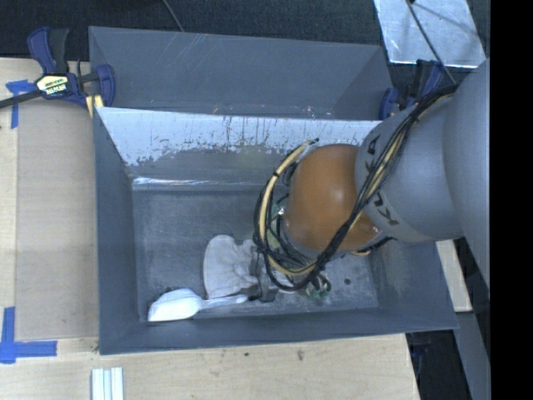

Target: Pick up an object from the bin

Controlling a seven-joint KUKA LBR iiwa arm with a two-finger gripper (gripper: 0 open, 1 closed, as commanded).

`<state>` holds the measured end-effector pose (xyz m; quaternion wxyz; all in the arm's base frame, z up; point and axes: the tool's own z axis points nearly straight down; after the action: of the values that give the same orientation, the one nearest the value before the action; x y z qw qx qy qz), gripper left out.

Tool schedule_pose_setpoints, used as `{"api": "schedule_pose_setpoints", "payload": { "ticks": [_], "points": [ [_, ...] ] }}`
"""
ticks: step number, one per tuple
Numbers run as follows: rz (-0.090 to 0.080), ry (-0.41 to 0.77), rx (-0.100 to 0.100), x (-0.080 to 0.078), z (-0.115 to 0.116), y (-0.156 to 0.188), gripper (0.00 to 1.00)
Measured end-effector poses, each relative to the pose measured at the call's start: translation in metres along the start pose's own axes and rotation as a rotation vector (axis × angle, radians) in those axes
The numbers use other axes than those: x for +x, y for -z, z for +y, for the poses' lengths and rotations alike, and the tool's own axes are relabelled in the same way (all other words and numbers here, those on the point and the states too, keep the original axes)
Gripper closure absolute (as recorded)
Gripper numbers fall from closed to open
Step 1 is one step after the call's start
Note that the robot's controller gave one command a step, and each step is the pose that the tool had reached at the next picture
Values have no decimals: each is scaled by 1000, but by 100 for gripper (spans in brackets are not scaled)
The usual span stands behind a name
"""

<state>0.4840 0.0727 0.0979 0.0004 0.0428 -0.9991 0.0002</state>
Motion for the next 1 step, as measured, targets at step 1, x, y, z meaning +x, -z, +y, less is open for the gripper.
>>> {"api": "schedule_pose_setpoints", "payload": {
  "ticks": [1],
  "points": [
    [-3, 0, 0, -1, 0, 14, 100]
  ]
}}
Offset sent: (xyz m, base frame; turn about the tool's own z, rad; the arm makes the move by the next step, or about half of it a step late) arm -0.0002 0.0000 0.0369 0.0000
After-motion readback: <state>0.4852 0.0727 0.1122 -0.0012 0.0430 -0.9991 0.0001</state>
